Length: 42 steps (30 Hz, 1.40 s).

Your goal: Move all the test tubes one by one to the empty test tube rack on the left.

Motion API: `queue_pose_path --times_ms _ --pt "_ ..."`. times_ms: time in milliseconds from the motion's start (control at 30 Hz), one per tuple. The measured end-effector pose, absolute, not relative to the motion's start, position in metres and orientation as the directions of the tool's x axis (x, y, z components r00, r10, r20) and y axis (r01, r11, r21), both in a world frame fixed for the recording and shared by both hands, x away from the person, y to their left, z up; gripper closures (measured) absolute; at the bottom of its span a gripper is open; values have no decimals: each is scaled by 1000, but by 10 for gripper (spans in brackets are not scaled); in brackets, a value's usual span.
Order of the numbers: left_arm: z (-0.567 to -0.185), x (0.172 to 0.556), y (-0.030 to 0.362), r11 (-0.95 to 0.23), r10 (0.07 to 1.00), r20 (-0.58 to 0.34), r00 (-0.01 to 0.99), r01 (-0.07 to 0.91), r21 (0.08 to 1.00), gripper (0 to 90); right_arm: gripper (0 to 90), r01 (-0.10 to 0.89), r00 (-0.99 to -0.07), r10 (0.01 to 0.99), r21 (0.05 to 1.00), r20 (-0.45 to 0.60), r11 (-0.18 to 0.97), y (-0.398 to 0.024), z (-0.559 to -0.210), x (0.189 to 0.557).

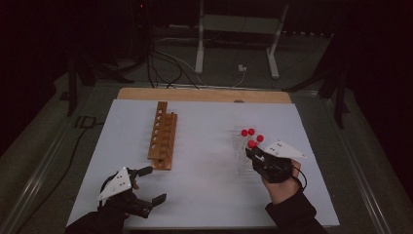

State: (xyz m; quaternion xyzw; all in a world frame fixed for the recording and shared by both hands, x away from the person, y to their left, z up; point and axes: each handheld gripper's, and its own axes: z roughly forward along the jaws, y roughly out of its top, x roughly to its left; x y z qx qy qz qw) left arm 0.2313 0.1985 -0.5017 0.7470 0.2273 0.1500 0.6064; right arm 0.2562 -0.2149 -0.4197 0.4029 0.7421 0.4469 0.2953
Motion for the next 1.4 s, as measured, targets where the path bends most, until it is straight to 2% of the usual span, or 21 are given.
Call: queue_pose_path --times_ms 367,700,1400 --pt "-482 236 187 -162 507 -82 858 188 969 4 751 322 -571 817 893 -82 315 -199 -420 252" --pt "-470 243 165 -229 428 -96 899 210 950 4 750 341 -625 778 872 -69 351 -184 -432 253" --pt "-446 259 134 -236 293 -135 947 208 949 5 750 335 -696 715 856 -56 393 -165 -442 244"
